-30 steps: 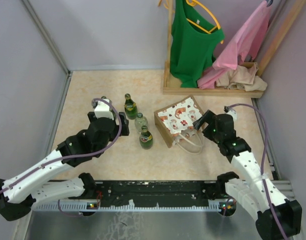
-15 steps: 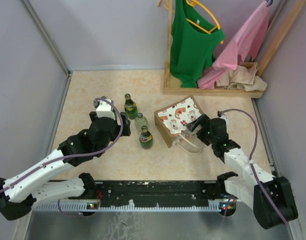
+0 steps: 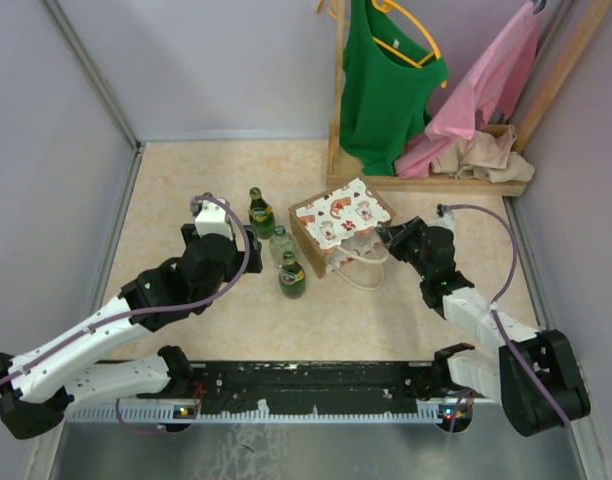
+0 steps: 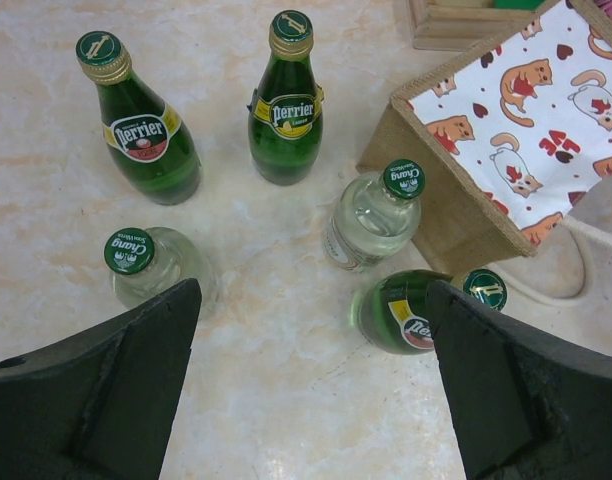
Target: Take the beverage out of the canvas bag
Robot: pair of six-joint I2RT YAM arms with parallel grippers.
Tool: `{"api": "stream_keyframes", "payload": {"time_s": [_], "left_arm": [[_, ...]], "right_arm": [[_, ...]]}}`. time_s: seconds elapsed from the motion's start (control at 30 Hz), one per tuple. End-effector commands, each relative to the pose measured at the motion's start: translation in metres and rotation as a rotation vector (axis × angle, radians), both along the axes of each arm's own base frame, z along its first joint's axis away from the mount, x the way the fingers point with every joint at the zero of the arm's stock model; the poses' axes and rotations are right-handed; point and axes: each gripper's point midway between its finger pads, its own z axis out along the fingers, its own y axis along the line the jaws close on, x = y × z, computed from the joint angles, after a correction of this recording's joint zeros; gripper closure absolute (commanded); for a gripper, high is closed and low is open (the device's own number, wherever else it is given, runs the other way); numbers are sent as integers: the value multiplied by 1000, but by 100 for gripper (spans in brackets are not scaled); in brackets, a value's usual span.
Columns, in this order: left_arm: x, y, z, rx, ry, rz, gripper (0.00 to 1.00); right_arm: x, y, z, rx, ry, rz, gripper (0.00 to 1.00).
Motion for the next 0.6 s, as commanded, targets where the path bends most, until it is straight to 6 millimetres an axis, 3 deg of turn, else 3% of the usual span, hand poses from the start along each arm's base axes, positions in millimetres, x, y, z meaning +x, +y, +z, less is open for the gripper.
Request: {"api": "stream_keyframes", "payload": {"time_s": [0.0,0.13,0.23,0.43,0.57], "left_arm": [[0,1,4,-9,-1,11,1],[2,1,6,-2,-10,13,1],[3,0,5,-2,-11,12,1],[5,-7,5,-7,-18,-10,1],[6,-11,7,-9,-23,-24,1]], "right_arm": [[27,9,65,41,-186,17,100],[30,9,92,-9,-248,36,100],[31,-3,120,-109,-276,0,100],[27,-33,197,-343,-303,-71,100],[29,-40,222,-468,-226,-49,100]]}}
